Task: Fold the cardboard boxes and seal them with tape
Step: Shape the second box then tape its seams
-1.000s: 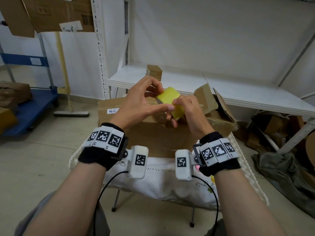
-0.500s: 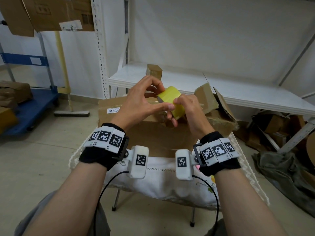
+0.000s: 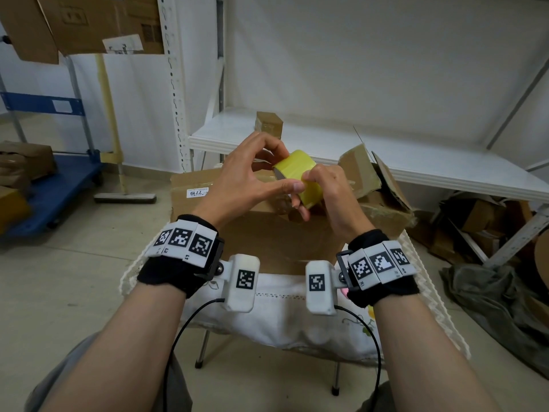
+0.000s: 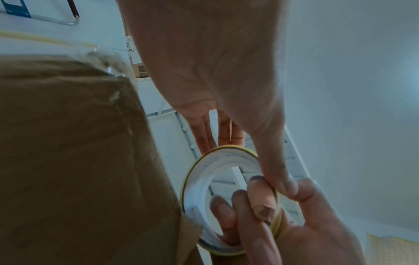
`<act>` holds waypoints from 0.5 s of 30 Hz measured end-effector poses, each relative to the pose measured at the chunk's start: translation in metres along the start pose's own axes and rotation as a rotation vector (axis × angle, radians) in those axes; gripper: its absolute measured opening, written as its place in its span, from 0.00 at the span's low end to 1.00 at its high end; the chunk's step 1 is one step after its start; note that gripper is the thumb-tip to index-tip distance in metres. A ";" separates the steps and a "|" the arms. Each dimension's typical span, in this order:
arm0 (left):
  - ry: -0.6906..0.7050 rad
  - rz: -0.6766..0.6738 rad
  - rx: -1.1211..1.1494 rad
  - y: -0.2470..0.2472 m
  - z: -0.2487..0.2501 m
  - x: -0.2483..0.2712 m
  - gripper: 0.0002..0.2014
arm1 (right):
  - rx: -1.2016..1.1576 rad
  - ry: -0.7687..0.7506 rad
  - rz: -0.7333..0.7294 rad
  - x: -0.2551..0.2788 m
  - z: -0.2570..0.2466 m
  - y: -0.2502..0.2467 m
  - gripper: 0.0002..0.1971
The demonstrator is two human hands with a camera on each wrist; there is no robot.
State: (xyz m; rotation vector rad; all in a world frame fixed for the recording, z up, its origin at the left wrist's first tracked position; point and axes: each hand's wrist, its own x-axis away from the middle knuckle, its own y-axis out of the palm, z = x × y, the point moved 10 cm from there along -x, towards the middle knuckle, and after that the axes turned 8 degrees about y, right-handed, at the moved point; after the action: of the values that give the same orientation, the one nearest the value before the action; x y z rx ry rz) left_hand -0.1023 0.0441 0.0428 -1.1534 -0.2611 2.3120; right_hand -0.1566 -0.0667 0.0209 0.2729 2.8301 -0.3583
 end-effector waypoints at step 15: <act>0.006 -0.008 -0.002 -0.001 -0.004 0.000 0.27 | 0.035 0.019 0.023 0.005 -0.006 0.001 0.18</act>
State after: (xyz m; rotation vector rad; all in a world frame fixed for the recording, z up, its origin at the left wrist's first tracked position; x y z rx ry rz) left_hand -0.0987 0.0444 0.0404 -1.1584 -0.2650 2.3010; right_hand -0.1629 -0.0637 0.0247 0.3179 2.8387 -0.4023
